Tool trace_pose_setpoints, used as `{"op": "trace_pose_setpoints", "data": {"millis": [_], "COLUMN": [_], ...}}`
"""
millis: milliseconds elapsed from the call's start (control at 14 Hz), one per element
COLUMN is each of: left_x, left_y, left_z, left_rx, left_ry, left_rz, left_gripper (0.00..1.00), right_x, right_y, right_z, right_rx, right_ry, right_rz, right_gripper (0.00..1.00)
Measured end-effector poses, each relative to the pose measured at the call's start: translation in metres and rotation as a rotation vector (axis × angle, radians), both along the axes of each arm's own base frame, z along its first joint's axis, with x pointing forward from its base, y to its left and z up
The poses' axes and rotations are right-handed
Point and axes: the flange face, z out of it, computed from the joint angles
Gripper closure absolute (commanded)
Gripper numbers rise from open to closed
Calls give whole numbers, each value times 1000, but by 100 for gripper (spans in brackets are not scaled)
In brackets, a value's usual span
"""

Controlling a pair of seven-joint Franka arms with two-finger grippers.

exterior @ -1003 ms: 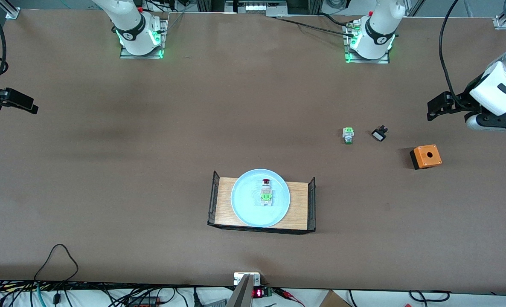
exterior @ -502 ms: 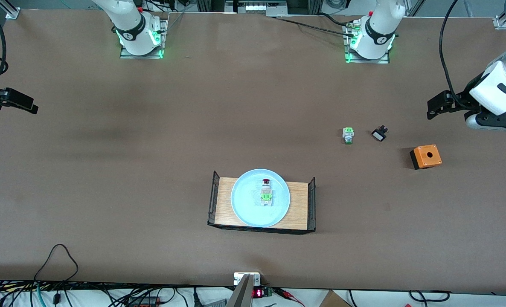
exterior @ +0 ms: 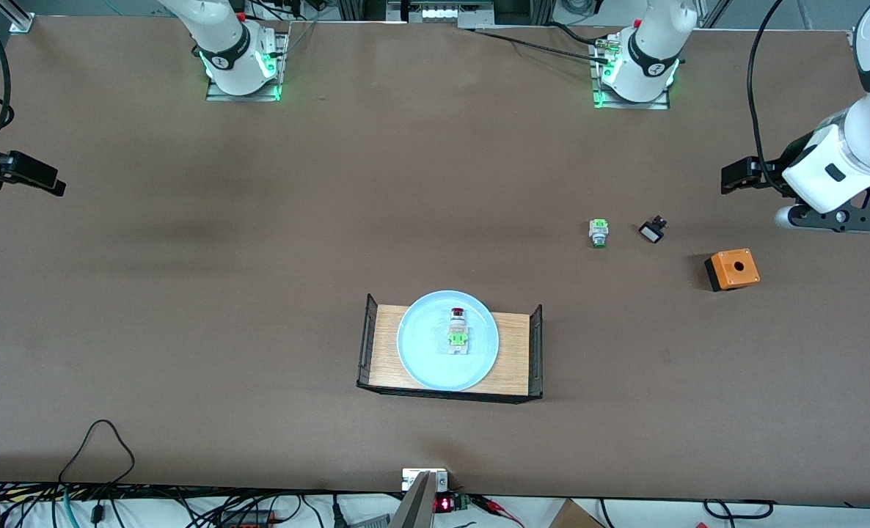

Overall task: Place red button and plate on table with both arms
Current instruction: 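Move the left gripper over the button on the blue plate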

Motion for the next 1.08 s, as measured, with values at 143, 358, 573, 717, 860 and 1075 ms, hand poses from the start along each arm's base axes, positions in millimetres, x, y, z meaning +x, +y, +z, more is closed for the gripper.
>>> {"op": "trace_pose_setpoints", "data": {"millis": [143,358,573,717,860,1075], "left_x": [11,22,33,39,47,68], "left_y": [-7,-50,-122,-179,-227,-271], "left_z": [6,1,-16,-31,-43,-56], "left_rx": [-6,-59,-63,-75,-103,-158], "left_ry": [-19,-18,-62,-127,-201,-323], "left_rz": [-12,-60,-64,-62,-83,-110], "left_gripper": [0,0,0,0,0,0], "right_x": [0,0,0,0,0,0], "right_y": [0,0,0,0,-1,0], "right_z": [0,0,0,0,0,0], "right_rx": [0,0,0,0,-1,-1], "right_ry": [0,0,0,0,0,0], "right_rz": [0,0,1,0,-1,-1], "right_gripper": [0,0,0,0,0,0]}}
